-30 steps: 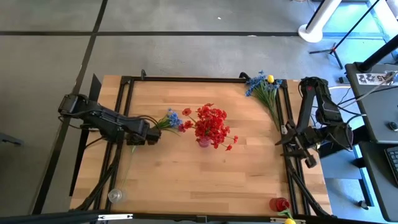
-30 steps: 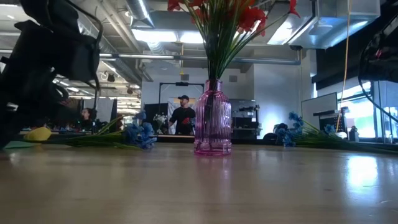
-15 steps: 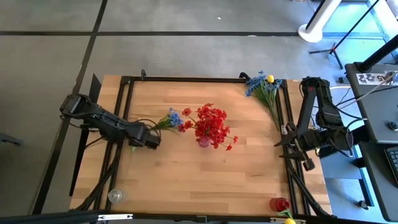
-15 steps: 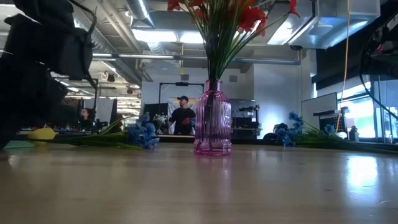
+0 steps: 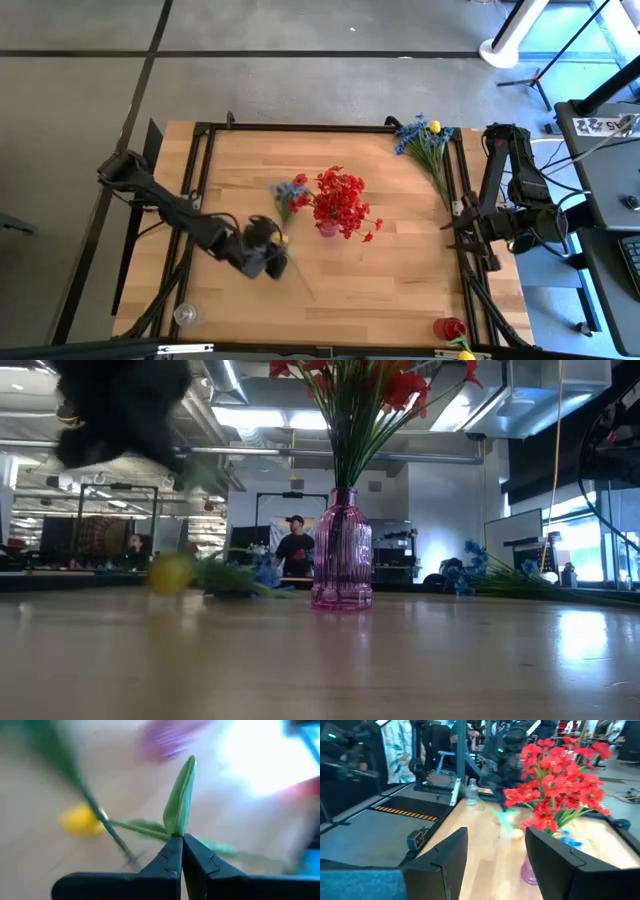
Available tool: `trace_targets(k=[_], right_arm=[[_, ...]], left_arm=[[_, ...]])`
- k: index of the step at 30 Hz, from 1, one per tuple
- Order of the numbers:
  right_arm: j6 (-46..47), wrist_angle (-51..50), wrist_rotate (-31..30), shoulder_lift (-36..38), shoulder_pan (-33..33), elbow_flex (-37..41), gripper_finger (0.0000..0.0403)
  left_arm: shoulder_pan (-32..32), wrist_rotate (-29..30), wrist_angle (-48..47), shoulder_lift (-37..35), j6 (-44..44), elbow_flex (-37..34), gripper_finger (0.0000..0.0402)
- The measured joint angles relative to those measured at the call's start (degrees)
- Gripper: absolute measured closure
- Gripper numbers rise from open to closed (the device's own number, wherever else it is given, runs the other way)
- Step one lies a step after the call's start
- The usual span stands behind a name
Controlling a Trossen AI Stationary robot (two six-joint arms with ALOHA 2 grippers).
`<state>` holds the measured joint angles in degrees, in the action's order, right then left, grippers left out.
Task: Sort flowers into vase by color
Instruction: Put the left yellow tulip into the red vase
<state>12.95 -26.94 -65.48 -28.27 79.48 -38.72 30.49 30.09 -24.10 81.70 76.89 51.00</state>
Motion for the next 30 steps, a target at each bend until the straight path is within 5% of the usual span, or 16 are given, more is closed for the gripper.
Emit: trace_targets(k=[4,12,20,24,30], right_arm=[[-1.5,-0.1,-3.2,0.0,0.0,0.0,0.0203],[-3.0,-0.1,-6.9,0.0,0.0,0.0,0.0203],[-2.9,-0.2,-9.0,0.0,0.0,0.0,0.0203],[-2.9,-0.2,-9.0,0.0,0.0,0.0,0.0203],[-2.8,-0.2,-9.1,0.0,0.0,0.0,0.0203]], left_arm=[[1.7,5.0,17.0,6.0,-12.7,0.0,0.0401],[-1.2,0.8,47.1,24.4,-35.0,4.3,0.0401],[-5.7,-6.3,48.3,30.8,-48.4,15.1,0.0401],[-6.7,-9.0,48.0,32.7,-44.9,15.7,0.0396],[-5.6,-12.2,43.4,33.5,-34.9,15.6,0.0337]])
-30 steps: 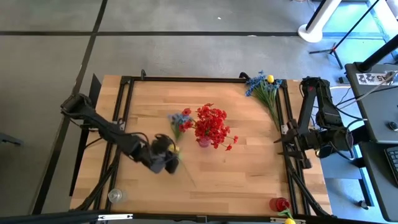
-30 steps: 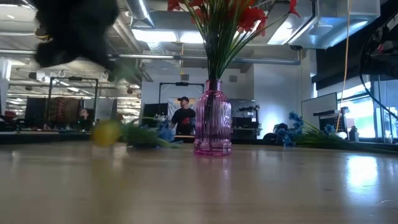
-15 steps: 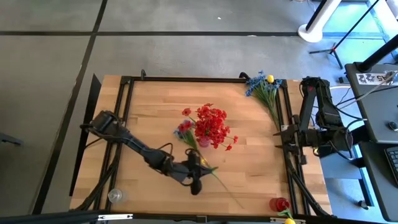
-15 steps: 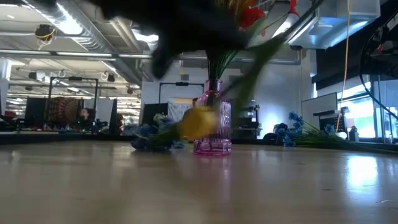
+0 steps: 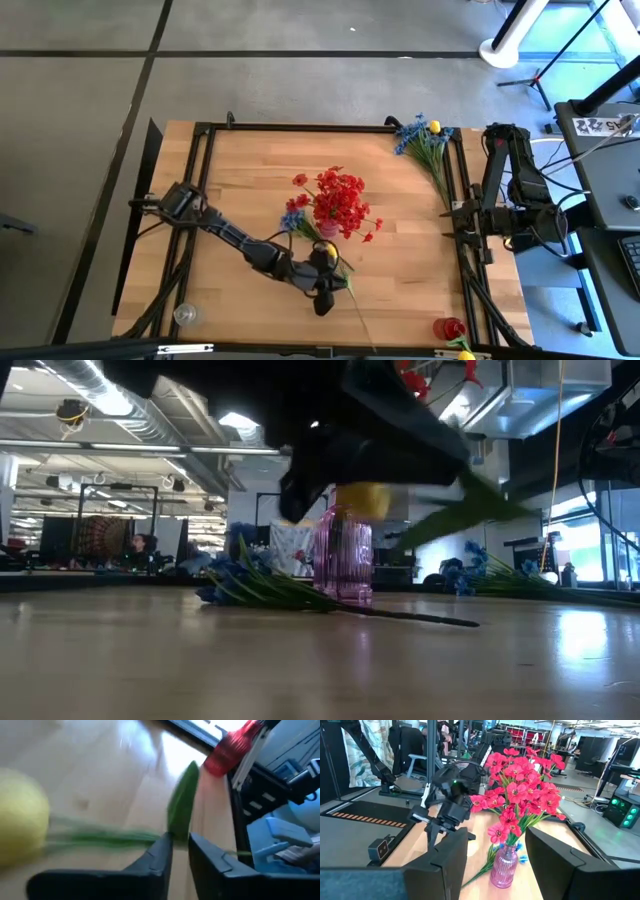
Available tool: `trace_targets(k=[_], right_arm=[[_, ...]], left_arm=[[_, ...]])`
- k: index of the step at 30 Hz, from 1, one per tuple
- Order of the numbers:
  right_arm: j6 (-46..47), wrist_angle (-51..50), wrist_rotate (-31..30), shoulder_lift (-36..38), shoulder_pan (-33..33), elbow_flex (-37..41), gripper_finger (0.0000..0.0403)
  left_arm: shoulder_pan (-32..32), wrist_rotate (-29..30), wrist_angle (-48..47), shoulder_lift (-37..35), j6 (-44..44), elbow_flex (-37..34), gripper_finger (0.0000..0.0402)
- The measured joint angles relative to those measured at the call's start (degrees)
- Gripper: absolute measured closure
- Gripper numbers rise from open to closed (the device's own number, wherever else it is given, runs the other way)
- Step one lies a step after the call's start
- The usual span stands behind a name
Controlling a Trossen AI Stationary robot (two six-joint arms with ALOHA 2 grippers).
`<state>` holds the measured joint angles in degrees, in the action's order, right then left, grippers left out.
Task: Sort flowers into vase by color
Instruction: Put the left yellow tulip into the red vase
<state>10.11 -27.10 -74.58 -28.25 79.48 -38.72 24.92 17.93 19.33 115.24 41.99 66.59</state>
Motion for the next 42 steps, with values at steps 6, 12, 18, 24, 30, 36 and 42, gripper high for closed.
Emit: trace_targets(k=[6,12,18,24,30,36,42], right_arm=[[0.0,0.0,0.0,0.0,0.0,0.0,0.0203],[0.0,-0.1,0.0,0.0,0.0,0.0,0.0203],[0.1,-0.1,0.1,0.0,0.0,0.0,0.0203],[0.1,-1.6,0.0,0.0,0.0,0.0,0.0203],[0.1,-2.5,-1.9,0.0,0.0,0.0,0.0203],[0.1,-3.1,-4.1,0.1,0.0,0.0,0.0203],[1.3,-2.9,-4.3,0.1,0.0,0.0,0.0203]], left_arm=[[0.7,4.1,-4.7,-0.1,18.1,0.0,0.0292],[1.1,9.7,-9.4,0.0,32.1,0.0,0.0286],[1.7,10.5,-11.5,0.0,42.4,0.0,0.0286],[5.1,14.1,-13.9,0.0,39.8,5.7,0.0285],[6.7,15.2,-33.7,6.0,35.0,18.3,0.0285],[6.3,12.7,-40.5,9.3,3.2,25.2,0.0285],[2.8,3.2,-41.8,8.8,-18.3,25.3,0.0285]])
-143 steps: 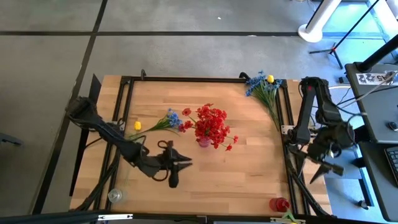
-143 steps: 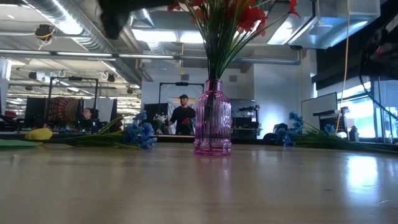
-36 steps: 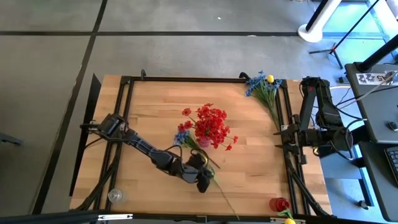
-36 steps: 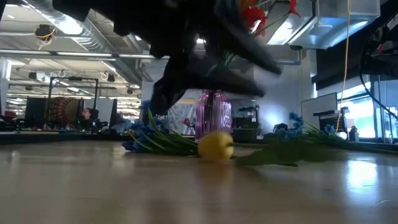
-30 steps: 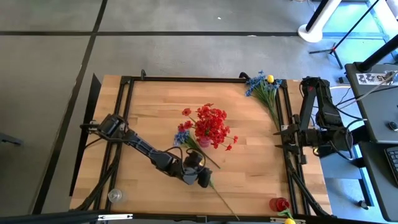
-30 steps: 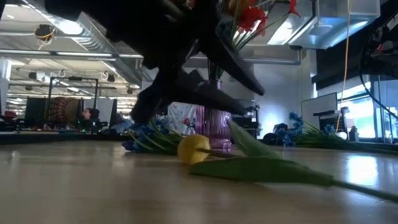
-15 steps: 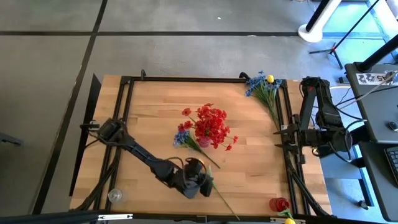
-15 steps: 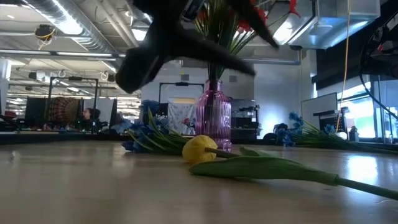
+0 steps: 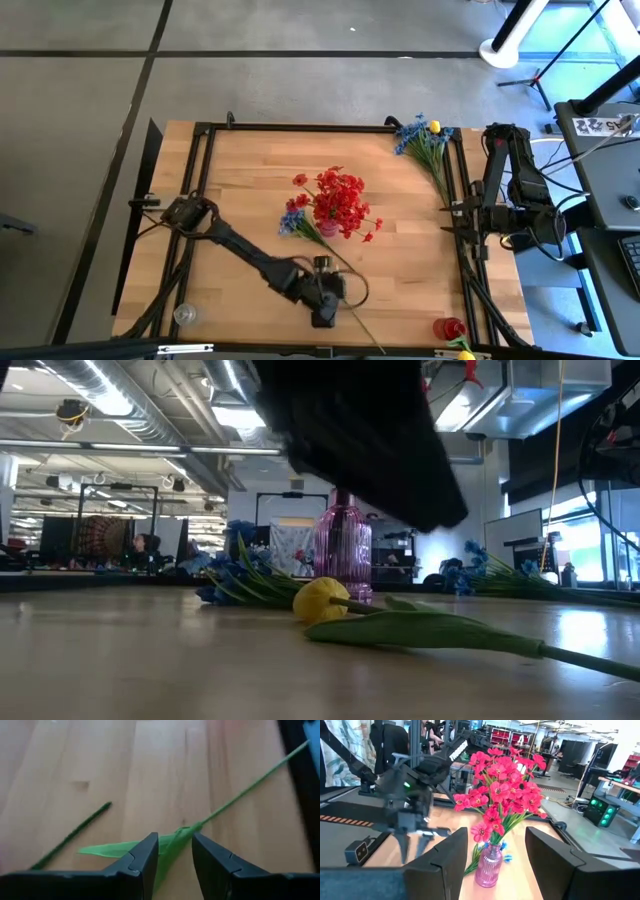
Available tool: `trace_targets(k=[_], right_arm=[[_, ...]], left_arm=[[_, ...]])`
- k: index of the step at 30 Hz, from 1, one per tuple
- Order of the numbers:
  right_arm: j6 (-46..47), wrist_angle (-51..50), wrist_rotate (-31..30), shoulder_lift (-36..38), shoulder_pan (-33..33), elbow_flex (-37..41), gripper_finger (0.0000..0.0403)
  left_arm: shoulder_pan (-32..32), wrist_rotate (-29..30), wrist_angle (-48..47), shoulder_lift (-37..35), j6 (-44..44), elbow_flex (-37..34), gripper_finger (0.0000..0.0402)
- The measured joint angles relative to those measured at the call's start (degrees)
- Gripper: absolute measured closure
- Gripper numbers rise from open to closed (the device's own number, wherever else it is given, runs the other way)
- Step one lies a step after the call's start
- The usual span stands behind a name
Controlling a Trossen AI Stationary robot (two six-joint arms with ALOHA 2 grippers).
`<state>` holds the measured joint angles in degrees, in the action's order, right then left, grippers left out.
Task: Sort flowers into vase by color
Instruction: Put the left yellow tulip into the red vase
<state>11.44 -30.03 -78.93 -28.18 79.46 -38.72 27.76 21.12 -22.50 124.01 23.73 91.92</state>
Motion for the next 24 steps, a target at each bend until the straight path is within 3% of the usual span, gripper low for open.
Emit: trace_targets(k=[5,8,13,18,24], right_arm=[[2.4,0.0,0.0,0.0,0.0,0.0,0.0203],[3.5,-0.1,0.0,0.0,0.0,0.0,0.0203],[3.5,-0.1,-0.8,0.0,0.0,0.0,0.0203],[3.3,-0.1,-2.4,0.0,0.0,0.0,0.0203],[3.3,-1.5,-1.2,0.0,0.0,0.0,0.0203]], left_arm=[[-4.2,-4.0,-1.1,0.2,-4.6,0.0,0.0285],[-4.8,-7.1,0.4,0.2,0.7,0.0,0.0285],[-4.2,-8.9,-0.8,0.2,31.4,0.0,0.0285],[-1.1,-5.6,-3.3,0.2,63.2,0.0,0.0285],[-0.2,0.4,-10.2,0.3,81.0,-1.1,0.0285]])
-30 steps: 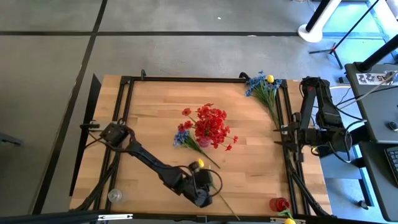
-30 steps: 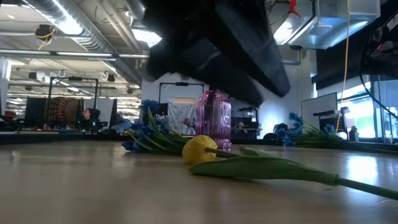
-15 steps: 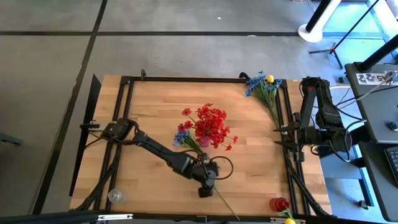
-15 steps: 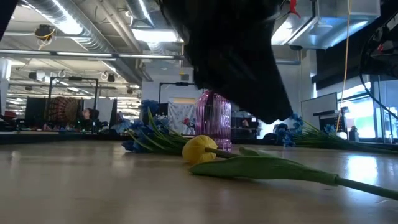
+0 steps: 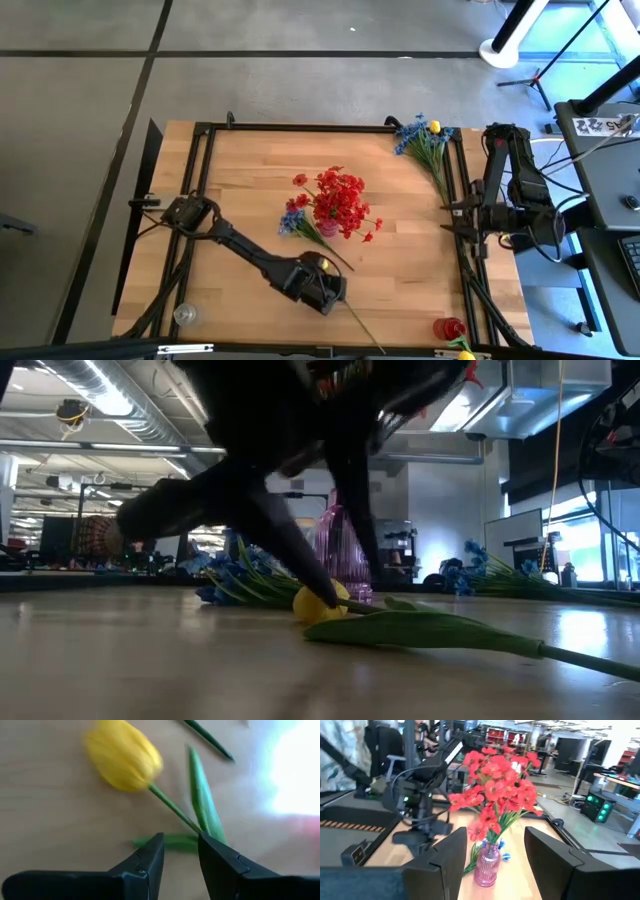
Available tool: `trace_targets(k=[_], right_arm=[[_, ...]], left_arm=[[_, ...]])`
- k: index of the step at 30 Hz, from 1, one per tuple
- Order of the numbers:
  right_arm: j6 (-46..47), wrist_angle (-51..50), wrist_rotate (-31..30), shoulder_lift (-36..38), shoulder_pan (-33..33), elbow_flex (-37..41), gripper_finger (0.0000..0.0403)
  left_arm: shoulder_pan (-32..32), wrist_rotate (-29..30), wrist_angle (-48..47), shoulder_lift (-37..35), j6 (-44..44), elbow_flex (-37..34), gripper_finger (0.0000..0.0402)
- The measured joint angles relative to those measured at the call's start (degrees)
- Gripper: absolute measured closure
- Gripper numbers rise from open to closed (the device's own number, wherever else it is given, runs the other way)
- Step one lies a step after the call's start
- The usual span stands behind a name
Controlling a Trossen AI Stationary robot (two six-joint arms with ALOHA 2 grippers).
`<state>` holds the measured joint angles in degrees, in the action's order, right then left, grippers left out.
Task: Sort flowers into vase by color
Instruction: Put the left yellow tulip into the red vase
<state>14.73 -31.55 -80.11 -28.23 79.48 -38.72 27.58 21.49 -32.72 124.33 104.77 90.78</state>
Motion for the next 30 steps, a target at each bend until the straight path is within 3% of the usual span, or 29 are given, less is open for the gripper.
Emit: trace_targets(k=[5,22,26,30], right_arm=[[0.3,-1.6,2.5,-0.1,0.0,0.0,0.0203],[0.4,-2.1,9.3,-0.2,0.0,0.0,0.0203],[0.5,-2.1,9.6,-0.3,0.0,0.0,0.0203],[0.4,-1.3,12.3,-0.4,0.0,0.0,0.0203]], left_arm=[[-1.3,1.5,-0.7,0.8,7.7,-0.2,0.0285],[-5.3,-1.1,6.9,4.1,12.0,-0.1,0.0287],[-4.9,0.5,6.4,4.3,12.1,-0.1,0.0315],[-3.9,3.5,5.9,4.5,11.9,0.2,0.0373]])
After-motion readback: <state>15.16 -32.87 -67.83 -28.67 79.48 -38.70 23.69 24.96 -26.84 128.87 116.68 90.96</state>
